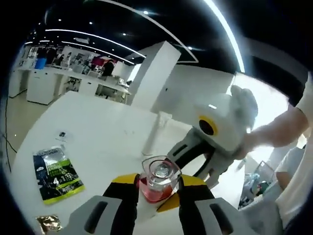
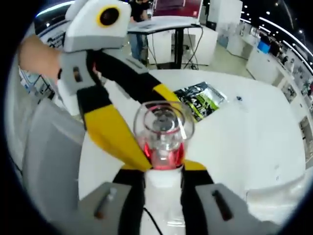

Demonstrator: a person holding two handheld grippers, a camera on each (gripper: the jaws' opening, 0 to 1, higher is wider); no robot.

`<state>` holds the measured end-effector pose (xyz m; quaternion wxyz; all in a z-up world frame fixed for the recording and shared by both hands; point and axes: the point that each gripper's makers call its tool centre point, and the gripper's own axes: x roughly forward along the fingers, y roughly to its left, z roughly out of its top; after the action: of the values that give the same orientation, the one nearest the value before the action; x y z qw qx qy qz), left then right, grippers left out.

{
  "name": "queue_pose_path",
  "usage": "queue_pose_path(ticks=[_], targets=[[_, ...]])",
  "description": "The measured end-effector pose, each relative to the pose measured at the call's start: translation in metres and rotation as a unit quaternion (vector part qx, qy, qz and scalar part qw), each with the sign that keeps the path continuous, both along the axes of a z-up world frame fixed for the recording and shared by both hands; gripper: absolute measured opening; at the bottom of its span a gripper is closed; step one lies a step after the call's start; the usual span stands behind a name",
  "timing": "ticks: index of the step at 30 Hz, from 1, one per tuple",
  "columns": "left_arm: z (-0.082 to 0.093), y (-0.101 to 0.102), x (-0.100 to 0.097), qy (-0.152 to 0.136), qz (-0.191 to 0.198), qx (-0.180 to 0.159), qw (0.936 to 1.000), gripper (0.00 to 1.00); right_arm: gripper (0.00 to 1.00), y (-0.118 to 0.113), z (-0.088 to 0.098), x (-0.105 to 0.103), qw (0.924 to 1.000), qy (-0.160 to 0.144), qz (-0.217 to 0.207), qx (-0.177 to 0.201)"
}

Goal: Arrange the skincare products in the storage area until every visible bottle or jar stands upright without overlapping.

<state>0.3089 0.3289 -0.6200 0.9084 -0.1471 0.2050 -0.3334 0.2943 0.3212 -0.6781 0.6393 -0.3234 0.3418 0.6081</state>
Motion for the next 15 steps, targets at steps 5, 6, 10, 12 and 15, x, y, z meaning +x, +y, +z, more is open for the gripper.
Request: queue_pose_path(ticks=[5,6,10,12,15], targets=[[0.001,-0.018,-0.020,-0.022,-0.035,0.063,0.9972,0.32,0.26,-0.012,0.001,-0.019,0.9990,0.002,-0.040,0.020],[0.000,-0.021,-0.023,-0.021,-0.039,0.067,0.9968,0.31,0.26,-0.015,0.001,-0.023,0.9985,0.001,-0.048,0.024],[0.002,-0.032,-0.037,-0.026,-0.060,0.072,0.9952,0.31,0.26,-0.023,0.001,-0.037,0.9959,0.010,-0.081,0.037],[0.001,-0.038,-0.046,-0.023,-0.073,0.076,0.9942,0.31,0.26,-0.026,0.001,-0.044,0.9943,0.013,-0.095,0.046],[0.002,-0.044,-0.052,-0.041,-0.091,0.088,0.9912,0.31,0.26,-0.033,0.002,-0.052,0.9918,0.014,-0.115,0.054]])
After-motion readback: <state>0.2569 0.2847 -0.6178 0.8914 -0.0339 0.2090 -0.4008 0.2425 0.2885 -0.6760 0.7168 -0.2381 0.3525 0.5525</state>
